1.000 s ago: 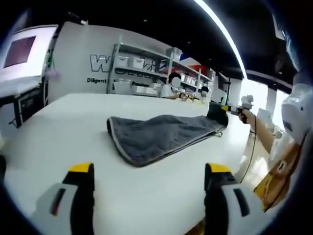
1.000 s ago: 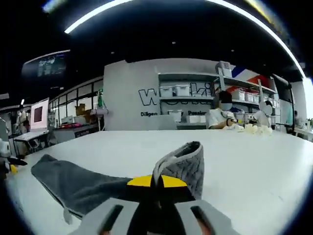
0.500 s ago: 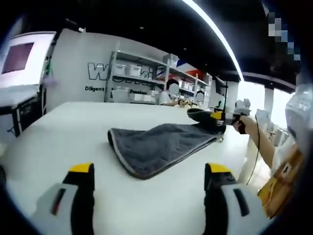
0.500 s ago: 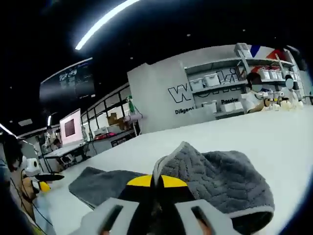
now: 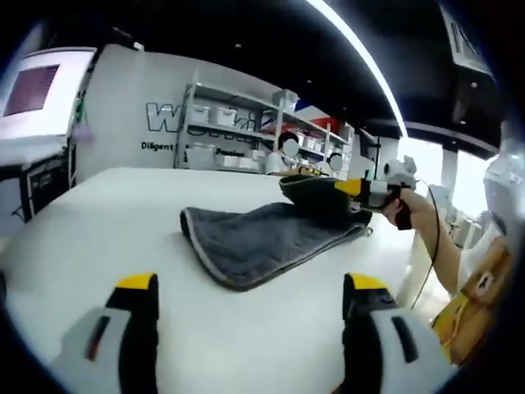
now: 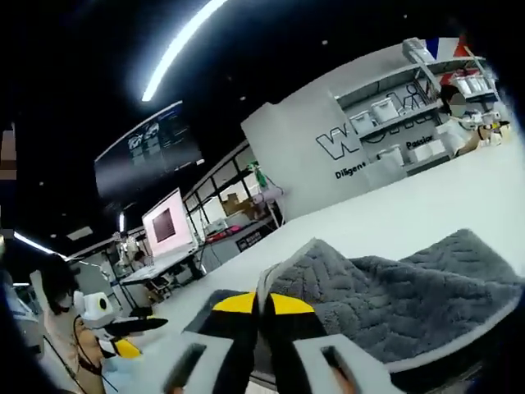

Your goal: Fold the towel on the table until its edges align and the towel forms a compact rectangular stack.

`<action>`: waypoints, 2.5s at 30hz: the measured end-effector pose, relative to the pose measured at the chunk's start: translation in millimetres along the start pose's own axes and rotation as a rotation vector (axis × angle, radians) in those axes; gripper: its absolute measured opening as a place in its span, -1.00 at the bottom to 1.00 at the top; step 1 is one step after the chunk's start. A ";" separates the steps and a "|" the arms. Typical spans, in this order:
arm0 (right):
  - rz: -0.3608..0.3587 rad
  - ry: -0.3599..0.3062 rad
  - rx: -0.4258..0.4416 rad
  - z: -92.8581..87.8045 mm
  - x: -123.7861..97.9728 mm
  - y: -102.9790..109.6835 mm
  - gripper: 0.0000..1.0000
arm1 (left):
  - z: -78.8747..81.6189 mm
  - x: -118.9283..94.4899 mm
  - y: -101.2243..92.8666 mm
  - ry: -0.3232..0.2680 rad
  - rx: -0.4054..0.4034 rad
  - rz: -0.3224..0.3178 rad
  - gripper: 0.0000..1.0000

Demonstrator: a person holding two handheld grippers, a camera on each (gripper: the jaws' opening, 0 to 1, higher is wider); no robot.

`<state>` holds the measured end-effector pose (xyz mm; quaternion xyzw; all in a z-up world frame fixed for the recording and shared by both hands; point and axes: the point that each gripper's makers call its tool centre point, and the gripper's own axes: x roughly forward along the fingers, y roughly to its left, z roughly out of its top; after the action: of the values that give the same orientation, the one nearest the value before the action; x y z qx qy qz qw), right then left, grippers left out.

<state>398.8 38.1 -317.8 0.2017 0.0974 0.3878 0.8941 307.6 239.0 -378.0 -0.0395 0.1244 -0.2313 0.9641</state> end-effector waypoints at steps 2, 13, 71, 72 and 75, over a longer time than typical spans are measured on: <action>0.023 0.016 0.010 -8.3 11.4 11.5 -0.91 | -1.4 -1.7 0.8 0.002 -0.003 0.008 0.96; 0.134 -0.007 0.039 -18.4 71.9 83.0 -0.91 | 2.1 -11.5 4.6 -0.019 -0.018 0.039 0.96; -0.090 0.224 -0.367 -18.1 -49.1 -7.1 -0.43 | 6.2 -16.9 -9.9 -0.006 -0.030 0.087 0.95; -0.160 0.253 -0.411 -15.3 -70.1 -26.1 -0.40 | 7.0 -16.7 -10.5 -0.005 -0.025 0.085 0.95; -0.294 0.265 -0.455 -4.7 -112.1 -59.5 -0.23 | 9.8 -16.3 -11.2 -0.004 -0.014 0.085 0.95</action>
<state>359.9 -79.4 -346.0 -0.0727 0.1521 0.2889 0.9424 291.2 236.6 -363.5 -0.0414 0.1255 -0.1890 0.9730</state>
